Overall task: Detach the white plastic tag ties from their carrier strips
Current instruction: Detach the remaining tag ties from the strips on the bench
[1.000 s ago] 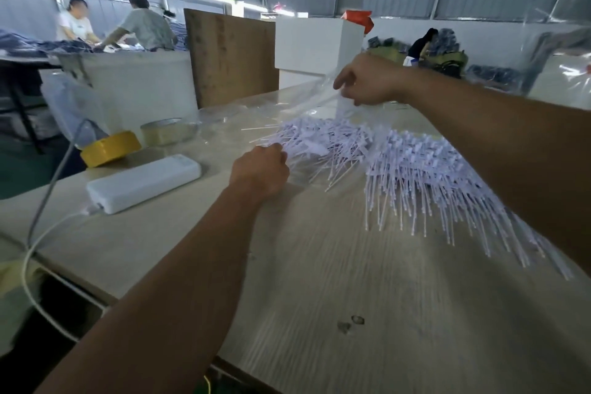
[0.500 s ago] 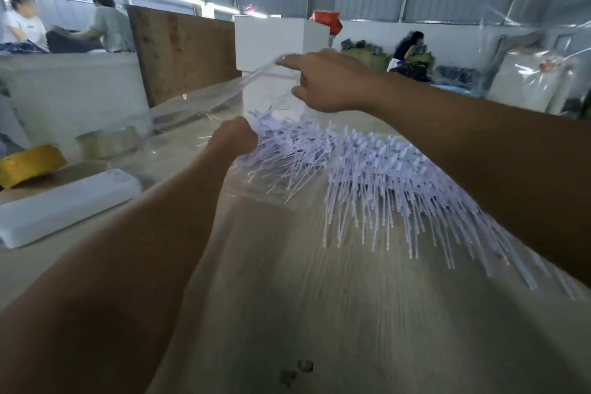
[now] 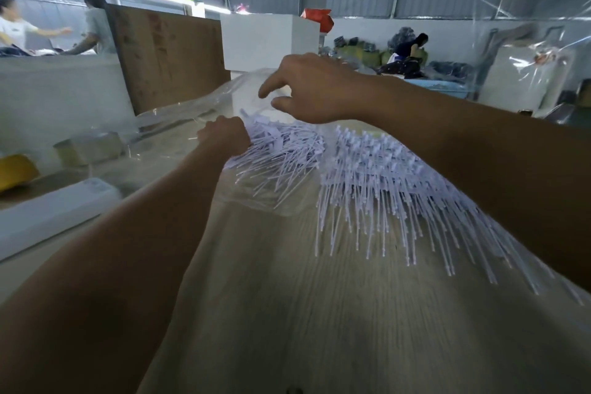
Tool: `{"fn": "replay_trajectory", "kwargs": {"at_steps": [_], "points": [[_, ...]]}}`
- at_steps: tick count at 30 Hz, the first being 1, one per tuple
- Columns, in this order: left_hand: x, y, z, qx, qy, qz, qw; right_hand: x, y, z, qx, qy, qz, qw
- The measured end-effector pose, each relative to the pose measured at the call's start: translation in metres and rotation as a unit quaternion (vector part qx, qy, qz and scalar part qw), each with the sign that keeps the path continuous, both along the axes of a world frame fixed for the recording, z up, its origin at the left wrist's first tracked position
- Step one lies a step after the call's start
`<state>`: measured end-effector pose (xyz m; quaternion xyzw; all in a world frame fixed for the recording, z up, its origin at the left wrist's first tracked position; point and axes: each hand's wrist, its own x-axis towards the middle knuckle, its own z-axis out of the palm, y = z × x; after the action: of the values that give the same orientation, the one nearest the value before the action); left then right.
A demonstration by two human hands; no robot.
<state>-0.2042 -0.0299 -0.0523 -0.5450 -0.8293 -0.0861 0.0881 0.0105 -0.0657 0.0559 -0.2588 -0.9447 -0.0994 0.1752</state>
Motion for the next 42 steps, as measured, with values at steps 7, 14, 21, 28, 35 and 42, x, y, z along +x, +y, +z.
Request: {"fn": "replay_trajectory", "kwargs": {"at_steps": [7,14,21,28,35,42], "points": [[0.063,-0.080,0.004,0.221,0.285,-0.360,0.860,0.098,-0.015,-0.029,-0.161,0.230,0.041,0.959],[0.148,-0.092,0.023,0.318,0.244,-0.378,0.835,0.198,0.017,-0.133,-0.123,0.009,-0.242,0.962],[0.177,-0.068,-0.010,0.050,0.181,-0.129,0.974,0.202,0.012,-0.160,-0.048,0.034,-0.235,0.970],[0.158,-0.088,-0.007,0.222,0.074,-0.113,0.966,0.205,0.005,-0.156,-0.061,0.061,-0.237,0.968],[0.202,-0.077,0.032,0.344,0.048,-0.265,0.899,0.201,-0.007,-0.155,-0.043,0.084,-0.257,0.962],[0.229,-0.045,-0.043,0.037,0.000,-0.248,0.968,0.210,-0.018,-0.129,0.034,0.141,-0.259,0.955]]}}
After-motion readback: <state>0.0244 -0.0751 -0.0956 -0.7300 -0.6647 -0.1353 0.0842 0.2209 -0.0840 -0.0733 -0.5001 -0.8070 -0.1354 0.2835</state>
